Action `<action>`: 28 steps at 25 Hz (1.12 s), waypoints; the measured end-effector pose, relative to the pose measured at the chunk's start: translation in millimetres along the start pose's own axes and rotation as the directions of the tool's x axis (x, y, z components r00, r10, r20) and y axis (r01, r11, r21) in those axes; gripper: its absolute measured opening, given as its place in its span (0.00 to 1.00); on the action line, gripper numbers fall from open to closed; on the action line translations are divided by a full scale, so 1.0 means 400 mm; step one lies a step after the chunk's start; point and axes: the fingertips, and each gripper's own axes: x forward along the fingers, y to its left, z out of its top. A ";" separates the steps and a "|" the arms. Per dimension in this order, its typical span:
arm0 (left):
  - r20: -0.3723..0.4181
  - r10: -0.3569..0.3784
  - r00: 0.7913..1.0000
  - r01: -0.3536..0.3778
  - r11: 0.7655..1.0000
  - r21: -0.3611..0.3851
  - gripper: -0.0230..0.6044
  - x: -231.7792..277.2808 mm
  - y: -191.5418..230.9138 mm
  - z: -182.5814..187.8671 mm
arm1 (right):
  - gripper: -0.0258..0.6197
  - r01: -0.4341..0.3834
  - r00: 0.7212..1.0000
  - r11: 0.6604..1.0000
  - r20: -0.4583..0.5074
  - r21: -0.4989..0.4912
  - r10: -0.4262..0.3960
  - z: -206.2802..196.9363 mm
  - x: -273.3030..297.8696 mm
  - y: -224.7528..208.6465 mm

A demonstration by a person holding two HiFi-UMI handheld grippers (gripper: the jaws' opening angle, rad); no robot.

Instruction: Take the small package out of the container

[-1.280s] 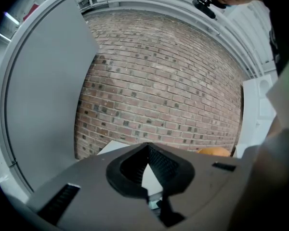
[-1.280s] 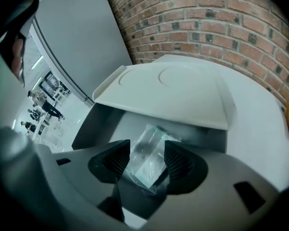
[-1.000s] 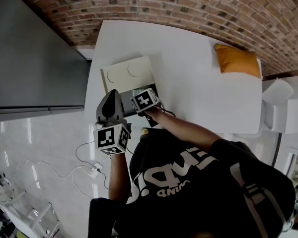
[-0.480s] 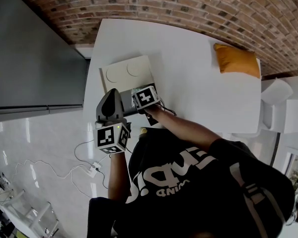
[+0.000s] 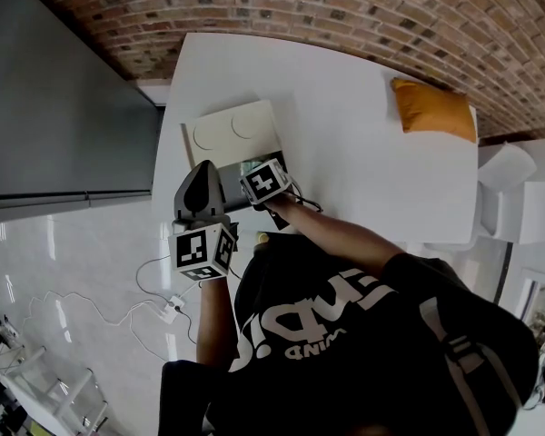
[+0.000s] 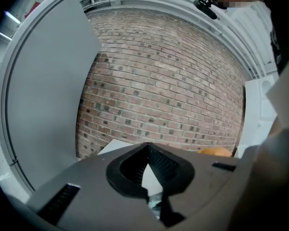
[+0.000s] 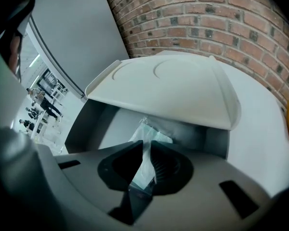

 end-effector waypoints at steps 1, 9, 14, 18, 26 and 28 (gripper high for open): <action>0.000 0.000 1.000 0.000 1.000 0.000 0.05 0.000 -0.001 0.000 | 0.10 0.007 1.000 1.000 -0.005 -0.010 -0.007 -0.002 -0.001 -0.004; 0.004 0.003 1.000 -0.003 1.000 0.009 0.05 -0.004 0.000 0.005 | 0.04 -0.125 0.992 0.992 -0.029 -0.006 0.125 -0.016 -0.008 0.062; 0.008 0.013 1.000 -0.013 1.000 -0.005 0.05 -0.008 0.001 0.006 | 0.04 -0.076 0.997 0.995 -0.001 -0.070 0.076 -0.003 -0.029 0.030; 0.007 0.012 1.000 -0.012 1.000 0.000 0.05 -0.011 -0.001 0.003 | 0.04 -0.109 0.994 0.991 0.023 -0.079 0.111 0.004 -0.044 0.044; 0.005 0.007 1.000 -0.007 1.000 0.006 0.05 -0.015 -0.014 0.004 | 0.04 -0.123 0.987 0.980 0.086 -0.154 0.137 0.021 -0.103 0.059; 0.004 0.008 1.000 -0.008 1.000 0.006 0.05 -0.017 -0.015 0.003 | 0.04 -0.109 0.986 0.975 0.107 -0.192 0.131 0.027 -0.124 0.061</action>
